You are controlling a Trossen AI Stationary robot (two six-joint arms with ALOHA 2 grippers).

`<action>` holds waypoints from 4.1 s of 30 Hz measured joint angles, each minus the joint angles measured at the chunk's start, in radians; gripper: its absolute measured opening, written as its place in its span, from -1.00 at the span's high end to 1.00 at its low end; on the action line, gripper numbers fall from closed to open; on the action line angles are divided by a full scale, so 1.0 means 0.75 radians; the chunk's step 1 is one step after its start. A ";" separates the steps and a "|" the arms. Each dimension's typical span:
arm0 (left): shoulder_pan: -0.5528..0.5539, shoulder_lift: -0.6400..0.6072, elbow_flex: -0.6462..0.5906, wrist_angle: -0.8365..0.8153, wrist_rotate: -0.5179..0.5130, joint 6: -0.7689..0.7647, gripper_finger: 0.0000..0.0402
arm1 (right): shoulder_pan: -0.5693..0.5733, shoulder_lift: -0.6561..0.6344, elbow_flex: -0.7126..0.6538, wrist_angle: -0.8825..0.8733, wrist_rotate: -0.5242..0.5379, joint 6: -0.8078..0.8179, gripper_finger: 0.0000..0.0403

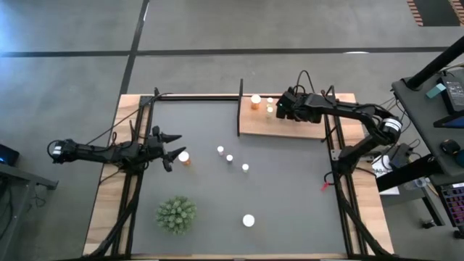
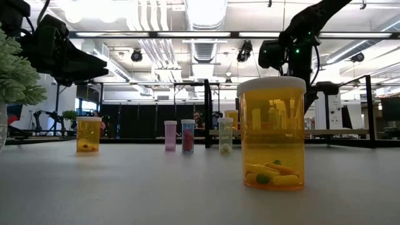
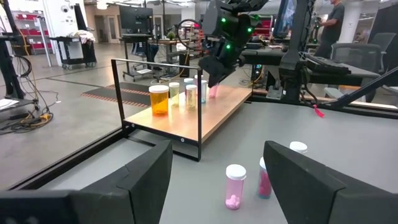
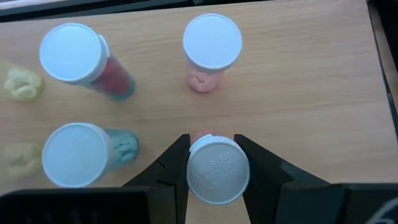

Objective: Pick and place medicine bottles onto shelf by color
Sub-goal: Put the right pink pill bottle on the shelf aligned with the other pink pill bottle, then put the yellow pill bottle on the shelf aligned with the other yellow pill bottles

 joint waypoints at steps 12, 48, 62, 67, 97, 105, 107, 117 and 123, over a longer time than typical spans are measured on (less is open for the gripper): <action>0.000 0.000 0.000 0.000 0.000 0.000 -0.18 | -0.035 0.002 0.000 0.025 -0.001 -0.024 0.49; 0.000 0.000 0.000 0.000 0.000 0.000 -0.18 | -0.034 0.002 -0.006 0.028 -0.023 -0.035 0.47; 0.000 0.000 0.000 0.000 0.000 0.000 -0.18 | -0.034 0.002 -0.007 0.033 -0.024 -0.064 0.46; 0.000 0.000 0.000 0.000 0.000 0.000 -0.18 | -0.034 0.003 -0.011 0.034 -0.033 -0.065 0.35; 0.000 0.000 0.000 0.000 0.000 0.000 -0.18 | 0.147 -0.022 0.180 -0.355 -0.106 0.148 -0.53; 0.001 0.001 0.000 0.000 0.000 0.000 -0.18 | 0.370 -0.036 0.182 -0.347 -0.107 0.354 -0.45; 0.000 0.001 0.000 0.000 0.000 0.000 -0.18 | 0.424 -0.035 0.184 -0.317 -0.106 0.396 -0.42; 0.000 0.001 0.000 0.000 0.000 0.000 -0.18 | 0.670 0.083 0.197 -0.117 -0.108 0.509 -0.39; 0.000 0.001 0.000 0.000 0.000 0.000 -0.18 | 0.817 0.235 0.350 -0.108 -0.131 0.501 -0.39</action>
